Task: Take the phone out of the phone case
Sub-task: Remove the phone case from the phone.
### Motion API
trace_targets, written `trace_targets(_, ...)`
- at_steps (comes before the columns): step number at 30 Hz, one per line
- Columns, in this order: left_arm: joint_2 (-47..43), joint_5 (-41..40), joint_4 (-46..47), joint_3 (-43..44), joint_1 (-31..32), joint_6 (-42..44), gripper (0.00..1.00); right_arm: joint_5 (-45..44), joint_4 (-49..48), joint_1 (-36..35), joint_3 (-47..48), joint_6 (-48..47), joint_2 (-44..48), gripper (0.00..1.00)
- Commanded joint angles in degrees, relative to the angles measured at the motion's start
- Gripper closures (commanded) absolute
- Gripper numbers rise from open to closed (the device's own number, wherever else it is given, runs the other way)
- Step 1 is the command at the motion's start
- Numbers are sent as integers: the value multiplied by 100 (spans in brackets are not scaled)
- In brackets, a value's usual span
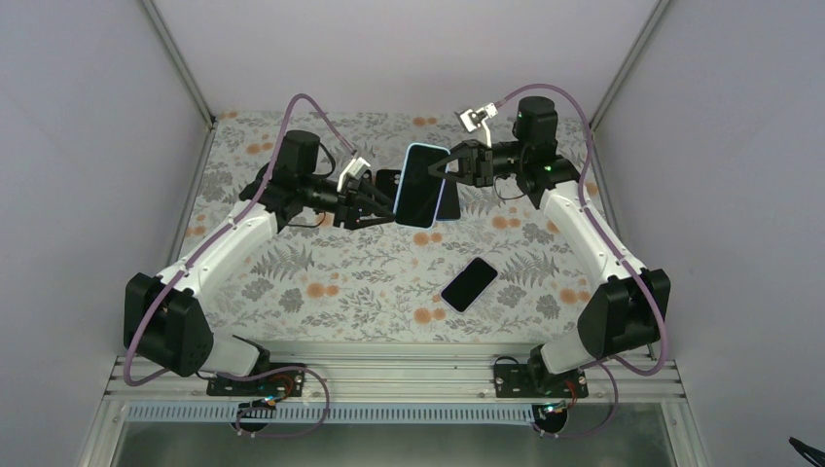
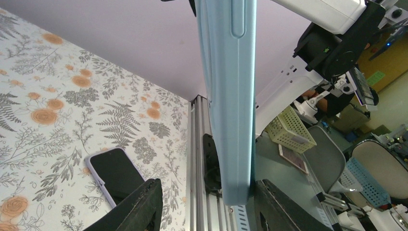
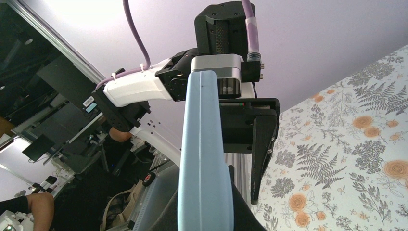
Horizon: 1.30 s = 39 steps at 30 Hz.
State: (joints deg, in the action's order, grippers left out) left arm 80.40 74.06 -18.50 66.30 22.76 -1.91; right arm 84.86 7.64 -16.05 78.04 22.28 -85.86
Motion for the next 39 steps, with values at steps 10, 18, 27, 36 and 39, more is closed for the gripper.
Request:
trace_targets(10, 138, -1061, 111, -65, -90, 3, 64, 539, -216, -100, 6, 135, 250, 96)
trace_targets(18, 169, -1424, 98, -122, -97, 8, 64, 674, -289, -172, 34, 231, 237, 96)
trace_targets(27, 259, -1846, 145, -83, -97, -133, 65, 843, -274, -405, 3, 226, 201, 96)
trace_targets(36, 267, -1555, 493, -52, -88, -298, 66, 857, -272, -568, -157, 250, 129, 96)
trace_targets(39, 285, -1401, 619, 50, -92, -374, 66, 835, -271, -608, -282, 243, 99, 96)
